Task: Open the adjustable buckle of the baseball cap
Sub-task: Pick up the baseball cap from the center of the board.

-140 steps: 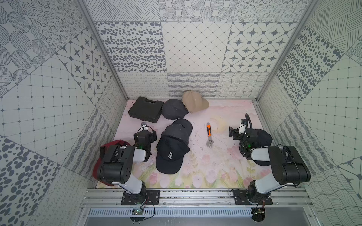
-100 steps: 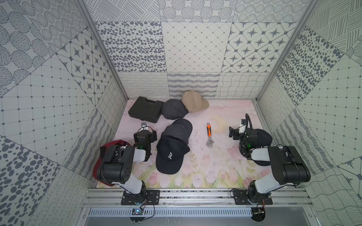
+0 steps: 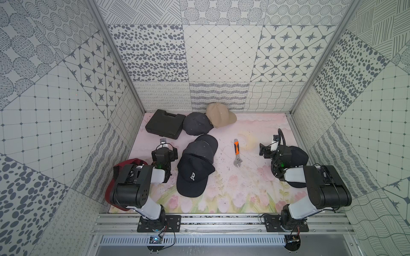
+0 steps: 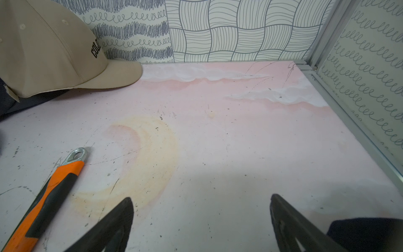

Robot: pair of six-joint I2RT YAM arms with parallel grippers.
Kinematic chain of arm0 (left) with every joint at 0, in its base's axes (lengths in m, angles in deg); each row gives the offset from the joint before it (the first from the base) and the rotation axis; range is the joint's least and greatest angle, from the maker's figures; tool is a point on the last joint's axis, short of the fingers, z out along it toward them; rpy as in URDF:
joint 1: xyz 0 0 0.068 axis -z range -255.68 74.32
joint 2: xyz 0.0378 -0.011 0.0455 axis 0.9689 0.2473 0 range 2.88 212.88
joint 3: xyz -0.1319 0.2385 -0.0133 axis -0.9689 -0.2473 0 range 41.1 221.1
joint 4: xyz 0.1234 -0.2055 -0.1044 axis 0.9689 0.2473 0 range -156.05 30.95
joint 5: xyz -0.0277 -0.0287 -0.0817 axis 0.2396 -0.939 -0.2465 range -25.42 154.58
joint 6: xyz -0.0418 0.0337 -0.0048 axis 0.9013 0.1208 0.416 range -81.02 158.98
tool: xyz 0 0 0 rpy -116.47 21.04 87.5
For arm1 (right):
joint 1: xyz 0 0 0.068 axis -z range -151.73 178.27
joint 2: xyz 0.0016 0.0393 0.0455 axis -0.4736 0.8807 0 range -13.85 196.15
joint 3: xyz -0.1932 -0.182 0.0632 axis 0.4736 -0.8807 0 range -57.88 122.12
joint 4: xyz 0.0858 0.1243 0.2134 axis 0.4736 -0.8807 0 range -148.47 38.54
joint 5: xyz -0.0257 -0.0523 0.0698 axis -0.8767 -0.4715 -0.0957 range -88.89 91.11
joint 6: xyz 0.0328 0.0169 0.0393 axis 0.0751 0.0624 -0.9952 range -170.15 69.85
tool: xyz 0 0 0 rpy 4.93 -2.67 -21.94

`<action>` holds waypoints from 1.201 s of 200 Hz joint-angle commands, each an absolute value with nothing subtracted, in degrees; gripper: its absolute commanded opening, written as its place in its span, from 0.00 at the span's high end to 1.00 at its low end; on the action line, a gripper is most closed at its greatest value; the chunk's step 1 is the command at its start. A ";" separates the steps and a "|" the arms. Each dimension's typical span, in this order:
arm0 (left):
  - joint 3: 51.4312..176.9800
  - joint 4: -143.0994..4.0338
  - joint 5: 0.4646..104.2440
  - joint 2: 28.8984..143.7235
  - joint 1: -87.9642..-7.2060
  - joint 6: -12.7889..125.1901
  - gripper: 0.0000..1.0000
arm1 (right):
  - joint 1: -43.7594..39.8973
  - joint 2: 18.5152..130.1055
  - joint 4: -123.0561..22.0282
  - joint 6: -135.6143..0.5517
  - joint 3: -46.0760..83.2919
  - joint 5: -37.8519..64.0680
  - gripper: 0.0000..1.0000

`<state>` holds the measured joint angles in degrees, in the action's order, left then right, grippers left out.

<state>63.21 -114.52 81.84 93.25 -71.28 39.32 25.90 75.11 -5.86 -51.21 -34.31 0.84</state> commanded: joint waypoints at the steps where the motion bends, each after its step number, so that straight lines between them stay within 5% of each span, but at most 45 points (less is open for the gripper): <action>1: 63.93 -116.15 80.78 93.20 -71.98 39.61 0.01 | 26.15 75.20 -4.09 -51.22 -34.02 0.93 0.02; 36: 65.61 -110.59 82.78 88.83 -71.22 38.15 0.10 | 25.45 71.41 -10.56 -51.58 -31.80 -2.33 0.04; 59: 76.94 -84.45 90.63 80.26 -68.03 41.79 0.08 | 22.92 62.97 -26.32 -51.22 -25.84 -6.01 0.07; 111: 87.65 -66.80 76.39 72.05 -65.46 48.16 0.13 | 18.27 57.05 -48.14 -59.74 -11.79 6.17 0.15; 166: 91.62 -65.80 64.86 76.92 -65.51 54.16 0.16 | 17.46 62.95 -54.01 -68.24 -3.43 29.41 0.22; 240: 97.40 -65.93 55.65 87.77 -66.72 59.62 0.12 | 17.32 68.38 -48.43 -75.72 -4.04 36.24 0.23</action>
